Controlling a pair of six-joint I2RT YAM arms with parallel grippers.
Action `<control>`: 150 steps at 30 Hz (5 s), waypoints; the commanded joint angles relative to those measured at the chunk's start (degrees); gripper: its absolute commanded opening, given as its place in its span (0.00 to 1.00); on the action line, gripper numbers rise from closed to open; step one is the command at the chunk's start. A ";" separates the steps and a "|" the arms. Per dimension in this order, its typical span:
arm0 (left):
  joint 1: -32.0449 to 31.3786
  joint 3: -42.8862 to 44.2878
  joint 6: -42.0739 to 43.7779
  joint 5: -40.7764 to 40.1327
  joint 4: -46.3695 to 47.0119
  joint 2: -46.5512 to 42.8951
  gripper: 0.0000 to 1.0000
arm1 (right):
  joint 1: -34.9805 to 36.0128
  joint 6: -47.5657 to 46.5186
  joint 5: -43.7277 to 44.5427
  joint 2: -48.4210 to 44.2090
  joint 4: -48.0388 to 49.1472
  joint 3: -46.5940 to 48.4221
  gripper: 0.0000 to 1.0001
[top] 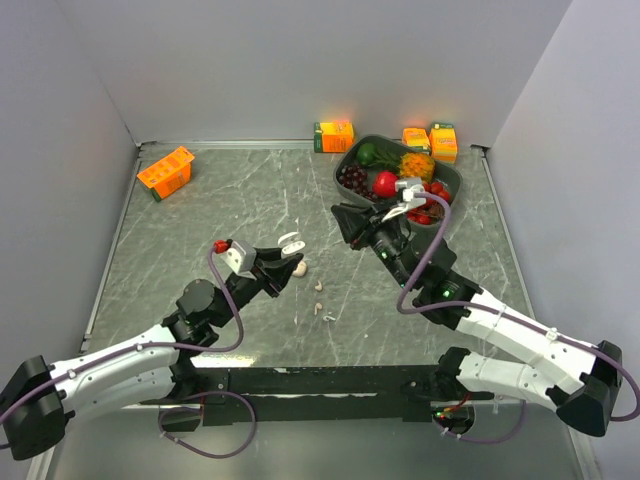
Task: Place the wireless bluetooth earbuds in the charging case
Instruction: Place the earbud in the charging case, then adjust the earbud at the center of the board.
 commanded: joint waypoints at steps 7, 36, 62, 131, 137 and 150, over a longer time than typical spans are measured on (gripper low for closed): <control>0.06 3.94 0.70 3.38 6.99 2.38 0.01 | 4.50 1.91 -3.39 -2.16 3.79 -1.94 0.00; -0.03 1.21 1.14 9.80 11.74 3.08 0.01 | 13.55 -1.77 2.23 -0.67 8.89 -4.66 0.00; 0.06 2.97 -7.56 10.50 12.36 4.58 0.01 | 15.58 -5.91 8.21 0.74 14.25 -7.47 0.00; 0.06 1.04 -3.70 7.69 10.52 0.45 0.01 | 17.07 -6.60 17.70 -11.92 -9.43 0.61 0.71; -0.03 -0.63 -0.71 3.66 2.61 -7.27 0.01 | 16.99 -3.03 17.10 -9.64 -33.70 4.30 0.69; -0.03 -2.83 0.26 -1.36 -12.07 -23.89 0.01 | 15.76 2.71 -13.58 11.87 -47.79 1.12 0.70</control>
